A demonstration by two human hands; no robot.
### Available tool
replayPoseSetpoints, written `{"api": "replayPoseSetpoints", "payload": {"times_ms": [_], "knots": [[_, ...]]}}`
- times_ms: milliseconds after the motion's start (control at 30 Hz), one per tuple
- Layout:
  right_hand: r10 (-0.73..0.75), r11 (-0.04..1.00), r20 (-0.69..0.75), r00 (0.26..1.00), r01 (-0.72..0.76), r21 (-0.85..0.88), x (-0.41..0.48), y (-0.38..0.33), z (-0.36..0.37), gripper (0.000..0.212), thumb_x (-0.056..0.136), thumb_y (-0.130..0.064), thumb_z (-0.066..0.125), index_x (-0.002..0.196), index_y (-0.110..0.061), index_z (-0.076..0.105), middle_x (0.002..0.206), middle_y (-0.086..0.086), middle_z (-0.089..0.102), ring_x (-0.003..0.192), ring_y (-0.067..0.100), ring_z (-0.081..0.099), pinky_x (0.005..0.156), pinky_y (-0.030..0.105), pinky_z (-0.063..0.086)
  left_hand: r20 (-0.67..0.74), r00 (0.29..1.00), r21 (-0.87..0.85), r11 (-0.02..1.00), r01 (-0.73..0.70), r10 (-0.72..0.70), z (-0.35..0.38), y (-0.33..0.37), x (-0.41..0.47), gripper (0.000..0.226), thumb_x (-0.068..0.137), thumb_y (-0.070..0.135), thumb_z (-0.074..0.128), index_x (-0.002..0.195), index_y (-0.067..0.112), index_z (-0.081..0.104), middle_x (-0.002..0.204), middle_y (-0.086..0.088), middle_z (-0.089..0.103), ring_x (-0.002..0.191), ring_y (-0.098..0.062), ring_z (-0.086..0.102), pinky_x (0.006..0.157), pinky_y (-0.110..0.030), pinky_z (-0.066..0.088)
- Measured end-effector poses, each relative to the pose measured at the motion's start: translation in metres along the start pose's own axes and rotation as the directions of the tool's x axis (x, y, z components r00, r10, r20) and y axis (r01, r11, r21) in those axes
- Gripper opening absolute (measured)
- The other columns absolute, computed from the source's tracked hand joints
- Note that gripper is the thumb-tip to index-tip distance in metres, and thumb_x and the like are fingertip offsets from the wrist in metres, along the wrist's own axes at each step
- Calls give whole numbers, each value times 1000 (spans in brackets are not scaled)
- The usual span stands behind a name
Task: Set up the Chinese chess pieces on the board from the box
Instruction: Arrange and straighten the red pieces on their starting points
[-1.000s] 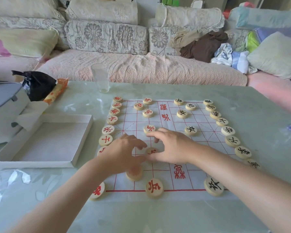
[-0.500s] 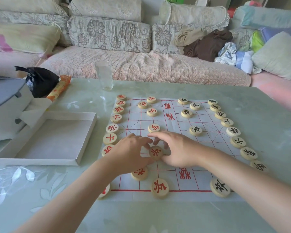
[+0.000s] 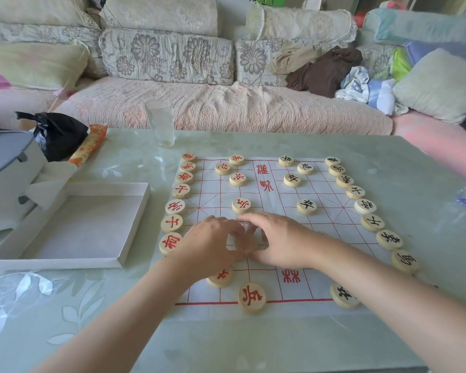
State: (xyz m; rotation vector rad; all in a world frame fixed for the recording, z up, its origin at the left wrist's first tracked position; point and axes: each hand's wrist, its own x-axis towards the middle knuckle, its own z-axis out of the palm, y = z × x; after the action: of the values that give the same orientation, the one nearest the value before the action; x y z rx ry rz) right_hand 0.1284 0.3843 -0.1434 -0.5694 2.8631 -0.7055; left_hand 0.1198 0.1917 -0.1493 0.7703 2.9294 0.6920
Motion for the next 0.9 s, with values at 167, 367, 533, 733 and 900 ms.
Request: {"api": "replayPoseSetpoints", "payload": {"times_ms": [167,367,533,733,900], "knots": [[20,1000,2,1000,-20,-16,0,2,2,67,80,-38,69,142,-40,43,122,-21,52,98,-1,48,94,22,42,1,1000,2,1000,4,-4,1,3,1,48,76,54,68,118,34,58,110,16,63,105,-11,52,92,-31,45],[55,998,-21,998,-54,28,-5,0,1,78,79,-45,73,147,-43,34,123,-20,49,87,-11,46,86,20,38,58,997,-51,997,56,-53,-14,0,1,62,74,53,72,128,34,50,113,18,58,103,-9,53,91,-31,47],[156,985,-77,985,-150,82,1,0,-14,64,86,-28,64,146,-39,41,122,-17,51,86,-4,49,79,18,36,-11,996,-64,994,85,-86,-33,-3,16,49,85,43,65,129,27,51,114,13,61,101,-11,55,87,-27,46],[235,972,-195,952,-225,76,24,13,-25,48,96,-15,53,143,-27,49,131,-10,55,89,6,53,72,15,37,-35,982,-71,980,185,-188,-24,-12,43,41,93,27,55,134,24,51,125,5,57,108,-17,56,88,-29,46],[246,969,-122,962,-246,10,47,19,-17,69,92,-3,47,151,-39,37,146,-1,50,125,21,53,98,27,44,-49,982,-94,979,179,-184,-11,-16,53,30,90,28,59,120,25,59,111,7,60,92,-12,57,79,-25,48]]}}
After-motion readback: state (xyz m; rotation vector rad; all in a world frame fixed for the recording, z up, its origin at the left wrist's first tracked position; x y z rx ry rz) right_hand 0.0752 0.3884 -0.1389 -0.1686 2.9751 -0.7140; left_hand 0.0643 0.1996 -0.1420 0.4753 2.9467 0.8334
